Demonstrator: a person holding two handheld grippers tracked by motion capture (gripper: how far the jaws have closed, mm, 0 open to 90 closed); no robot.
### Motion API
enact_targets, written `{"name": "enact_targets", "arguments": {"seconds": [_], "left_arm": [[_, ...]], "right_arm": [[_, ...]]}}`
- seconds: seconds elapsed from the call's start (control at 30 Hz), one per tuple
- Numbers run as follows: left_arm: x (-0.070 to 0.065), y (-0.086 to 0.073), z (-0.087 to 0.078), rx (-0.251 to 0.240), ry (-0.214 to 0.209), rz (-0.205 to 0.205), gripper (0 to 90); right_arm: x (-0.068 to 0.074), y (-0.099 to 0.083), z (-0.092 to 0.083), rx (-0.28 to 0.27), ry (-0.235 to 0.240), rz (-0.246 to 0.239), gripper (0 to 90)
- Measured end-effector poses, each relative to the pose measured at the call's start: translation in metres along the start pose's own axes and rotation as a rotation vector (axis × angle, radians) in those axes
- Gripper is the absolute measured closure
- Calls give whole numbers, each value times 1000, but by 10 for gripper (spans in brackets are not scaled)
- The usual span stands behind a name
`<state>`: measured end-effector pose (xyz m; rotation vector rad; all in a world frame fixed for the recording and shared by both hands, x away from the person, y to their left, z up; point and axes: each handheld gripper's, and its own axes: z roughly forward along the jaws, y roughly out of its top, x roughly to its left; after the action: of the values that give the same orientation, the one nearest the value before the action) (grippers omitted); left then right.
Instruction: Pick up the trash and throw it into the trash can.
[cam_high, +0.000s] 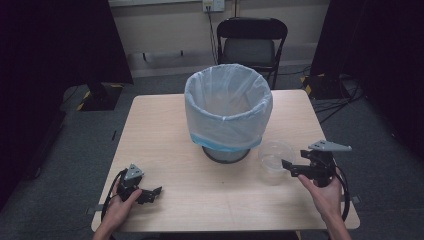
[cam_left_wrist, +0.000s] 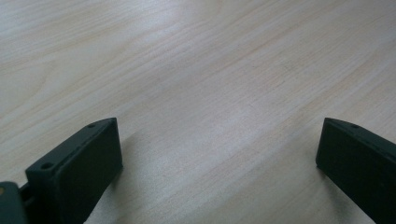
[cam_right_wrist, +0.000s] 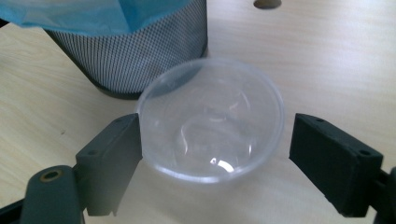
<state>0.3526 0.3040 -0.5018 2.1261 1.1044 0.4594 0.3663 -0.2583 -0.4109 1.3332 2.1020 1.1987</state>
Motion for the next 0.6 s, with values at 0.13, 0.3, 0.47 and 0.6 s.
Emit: {"name": "enact_targets", "arguments": {"seconds": [0.13,0.3,0.47,0.6], "left_arm": [[0,0,0,0,0,0,0],[0,0,0,0,0,0,0],[0,0,0,0,0,0,0],[0,0,0,0,0,0,0]], "right_arm": [[-7,13,12,-33,-36,-28,148],[-20,22,35,10,-31,-26,141],[-26,16,51,59,-13,-17,141],[-32,8,58,83,6,11,141]]}}
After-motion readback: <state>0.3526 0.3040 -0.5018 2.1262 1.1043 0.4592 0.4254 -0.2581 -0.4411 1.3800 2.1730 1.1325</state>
